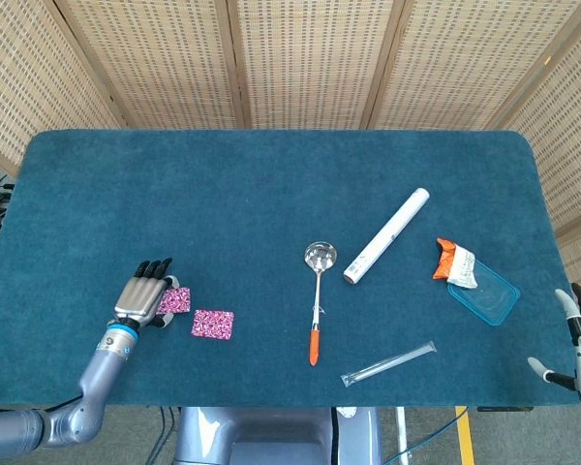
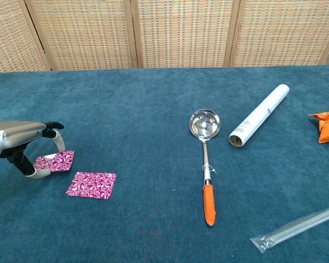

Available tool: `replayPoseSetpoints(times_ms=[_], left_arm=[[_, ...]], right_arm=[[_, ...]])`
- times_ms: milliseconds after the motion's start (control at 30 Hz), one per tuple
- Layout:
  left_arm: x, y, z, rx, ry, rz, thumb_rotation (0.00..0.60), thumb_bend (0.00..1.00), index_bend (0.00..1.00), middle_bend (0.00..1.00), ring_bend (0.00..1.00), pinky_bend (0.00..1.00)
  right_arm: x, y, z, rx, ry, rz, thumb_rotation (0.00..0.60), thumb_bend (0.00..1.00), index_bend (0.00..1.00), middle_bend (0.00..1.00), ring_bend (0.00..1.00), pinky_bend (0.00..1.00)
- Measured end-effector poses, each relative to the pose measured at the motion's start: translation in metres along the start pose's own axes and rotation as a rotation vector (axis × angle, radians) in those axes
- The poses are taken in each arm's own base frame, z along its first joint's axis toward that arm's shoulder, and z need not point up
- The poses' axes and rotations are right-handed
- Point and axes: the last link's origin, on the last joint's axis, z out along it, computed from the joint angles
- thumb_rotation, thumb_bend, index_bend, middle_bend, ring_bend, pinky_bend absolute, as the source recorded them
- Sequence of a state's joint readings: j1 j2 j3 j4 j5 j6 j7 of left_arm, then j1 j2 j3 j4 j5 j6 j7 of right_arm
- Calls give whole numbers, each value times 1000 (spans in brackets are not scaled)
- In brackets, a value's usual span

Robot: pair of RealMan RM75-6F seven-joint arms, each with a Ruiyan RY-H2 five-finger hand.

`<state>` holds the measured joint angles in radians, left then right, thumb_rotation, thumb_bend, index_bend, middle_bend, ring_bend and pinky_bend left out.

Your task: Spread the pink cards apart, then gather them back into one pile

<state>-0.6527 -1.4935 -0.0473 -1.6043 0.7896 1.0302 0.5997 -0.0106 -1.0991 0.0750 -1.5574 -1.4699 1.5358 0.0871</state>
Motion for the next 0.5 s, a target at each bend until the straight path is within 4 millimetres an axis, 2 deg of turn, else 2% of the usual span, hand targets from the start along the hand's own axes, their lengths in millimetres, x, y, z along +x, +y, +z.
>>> replayPoseSetpoints(times_ms=[200,500], left_arm=[[6,14,-8,-78,12,13,567,325,361,0,0,0],[2,40,-17,-192,-11,54,565,320,361,0,0,0]], right_arm=[[0,-1,1,4,0,0,600,0,45,8,0,0],[-1,-1,1,1,-3,-1,600,0,45,8,0,0]])
